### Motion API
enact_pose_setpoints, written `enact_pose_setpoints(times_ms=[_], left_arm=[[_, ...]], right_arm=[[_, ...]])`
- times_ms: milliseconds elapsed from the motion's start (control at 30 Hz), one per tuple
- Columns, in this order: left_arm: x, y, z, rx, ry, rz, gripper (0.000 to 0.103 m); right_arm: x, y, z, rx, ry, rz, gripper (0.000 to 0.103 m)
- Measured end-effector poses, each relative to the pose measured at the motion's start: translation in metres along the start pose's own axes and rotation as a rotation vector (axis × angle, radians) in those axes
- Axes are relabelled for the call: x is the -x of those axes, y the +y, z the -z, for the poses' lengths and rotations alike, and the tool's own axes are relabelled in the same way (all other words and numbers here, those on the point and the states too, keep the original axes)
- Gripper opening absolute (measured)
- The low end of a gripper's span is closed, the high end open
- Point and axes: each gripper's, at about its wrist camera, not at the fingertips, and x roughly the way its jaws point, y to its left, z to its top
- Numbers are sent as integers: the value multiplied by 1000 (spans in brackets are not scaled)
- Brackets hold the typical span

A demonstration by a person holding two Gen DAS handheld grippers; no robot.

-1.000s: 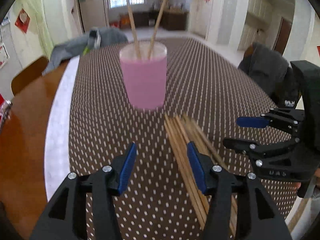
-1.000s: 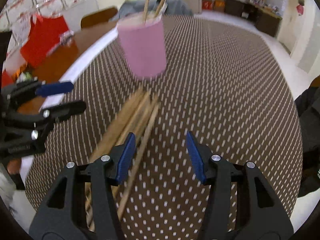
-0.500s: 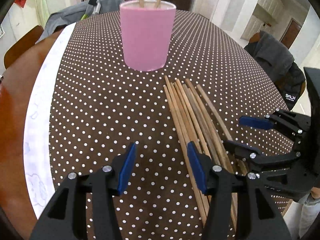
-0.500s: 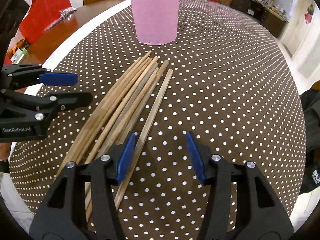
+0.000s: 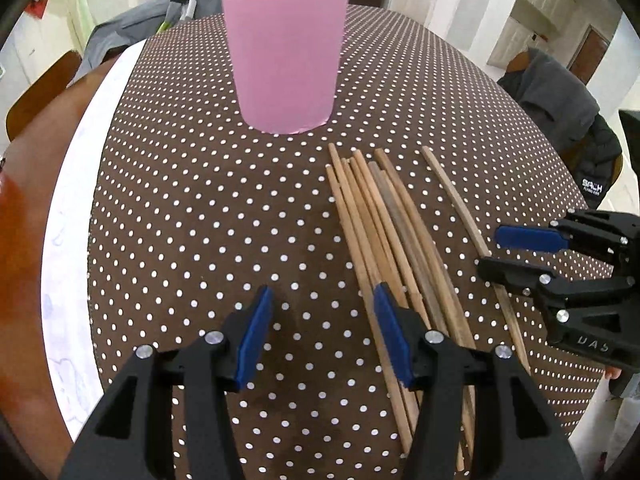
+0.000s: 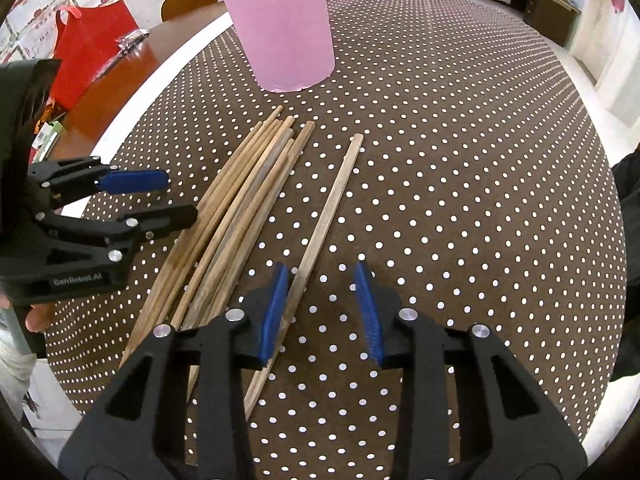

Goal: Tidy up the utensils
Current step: 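Move the right gripper back to the pile and grasp another chopstick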

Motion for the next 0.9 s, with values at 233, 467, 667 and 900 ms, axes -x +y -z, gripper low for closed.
enact_pose_setpoints(times_ms=[233, 467, 667, 900], left_arm=[[-2, 0, -6, -5, 40, -11, 53], [-7, 5, -15, -13, 80, -14, 53], [-15, -6, -26, -35, 86, -64, 53], [-15, -4, -30, 0, 57, -53, 9]], right_arm=[[1, -6, -11, -1, 18, 14, 35], [-3, -2, -23, 15, 48, 24, 35], [-6, -2, -31, 2, 61, 21, 23], [-9, -11, -38, -35, 63, -25, 11]])
